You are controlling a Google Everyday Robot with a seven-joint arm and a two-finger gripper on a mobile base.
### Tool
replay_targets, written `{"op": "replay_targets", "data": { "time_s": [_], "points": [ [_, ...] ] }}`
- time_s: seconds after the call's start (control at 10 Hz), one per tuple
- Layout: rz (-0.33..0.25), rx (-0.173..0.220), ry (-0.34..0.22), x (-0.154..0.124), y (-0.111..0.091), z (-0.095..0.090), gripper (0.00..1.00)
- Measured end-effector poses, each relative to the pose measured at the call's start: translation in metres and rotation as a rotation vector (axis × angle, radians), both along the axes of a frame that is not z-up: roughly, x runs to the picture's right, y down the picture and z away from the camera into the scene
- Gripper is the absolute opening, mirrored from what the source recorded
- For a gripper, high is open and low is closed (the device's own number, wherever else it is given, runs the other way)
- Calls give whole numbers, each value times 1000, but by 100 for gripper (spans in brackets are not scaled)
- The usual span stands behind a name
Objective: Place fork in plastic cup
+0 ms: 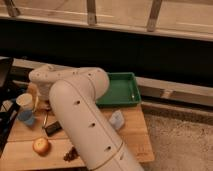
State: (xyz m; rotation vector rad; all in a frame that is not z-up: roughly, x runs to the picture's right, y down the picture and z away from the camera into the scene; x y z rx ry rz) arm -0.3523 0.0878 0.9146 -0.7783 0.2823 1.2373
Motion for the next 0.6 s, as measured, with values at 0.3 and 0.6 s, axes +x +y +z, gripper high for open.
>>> {"op": "replay_targets", "data": {
  "time_s": [0.3,0.6],
  "points": [
    [-13,5,-5,-5,-6,7,56],
    [-33,1,-18,-14,-4,8,28]
  ]
}}
